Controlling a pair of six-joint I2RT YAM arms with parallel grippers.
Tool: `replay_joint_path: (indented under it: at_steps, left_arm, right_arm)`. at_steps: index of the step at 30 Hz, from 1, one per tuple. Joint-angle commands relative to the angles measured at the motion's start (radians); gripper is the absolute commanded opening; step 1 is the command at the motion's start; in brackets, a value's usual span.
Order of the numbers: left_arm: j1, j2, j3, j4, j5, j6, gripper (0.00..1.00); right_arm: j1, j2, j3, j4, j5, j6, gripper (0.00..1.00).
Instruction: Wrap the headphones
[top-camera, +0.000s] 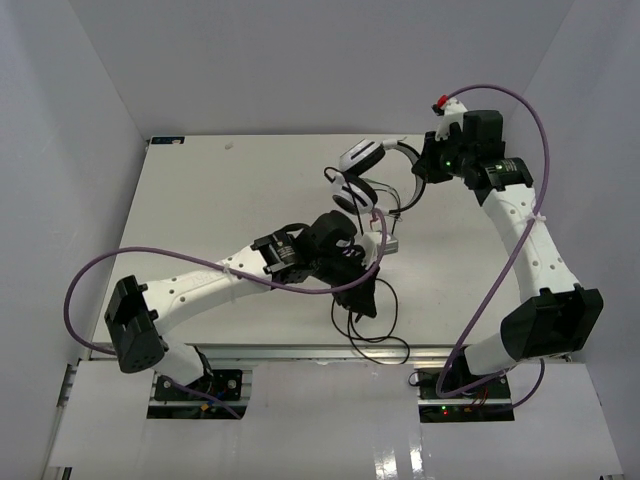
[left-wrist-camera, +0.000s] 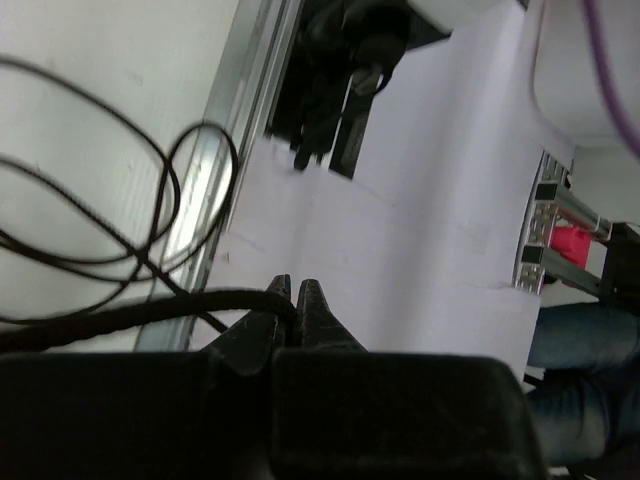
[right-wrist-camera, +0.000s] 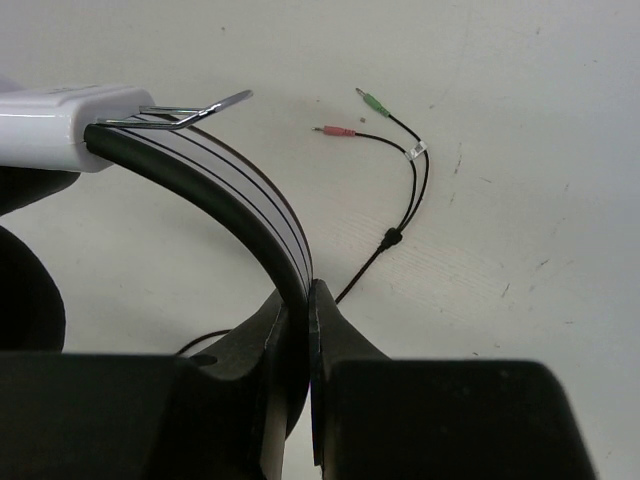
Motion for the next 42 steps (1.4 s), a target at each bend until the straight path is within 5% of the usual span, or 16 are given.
replay_joint_path:
  at_steps: [1,17,19,21,28,35,42]
  left_arm:
    - [-0.011,-0.128,-0.197,0.153,-0.02,-0.031,0.0]
    - [-0.009,-0.304,-0.469,0.442,-0.423,0.118,0.03]
    - [-0.009,-0.367,-0.523,0.52,-0.476,0.156,0.11]
    - [-0.009,-0.417,-0.603,0.649,-0.539,0.184,0.29]
    - [-0.004,-0.43,-0.668,0.848,-0.616,0.274,0.5]
    - [0.009,-0.312,-0.662,0.946,-0.609,0.336,0.53]
    - [0.09,-0.276,-0.753,1.05,-0.58,0.346,0.71]
  right_arm:
    - [-0.049,-0.056,0.063,0.107,-0.217,0.158,0.08]
    - [-0.17,-0.173,0.031,0.267,-0.616,0.397,0.08]
    - [-0.182,-0.18,0.001,0.309,-0.662,0.441,0.07]
    - [-0.19,-0.183,-0.053,0.357,-0.722,0.502,0.08]
    - [-0.191,-0.202,-0.128,0.443,-0.776,0.569,0.08]
    - [-0.191,-0.217,-0.12,0.449,-0.814,0.591,0.08]
    - [-0.216,-0.225,-0.087,0.495,-0.859,0.662,0.08]
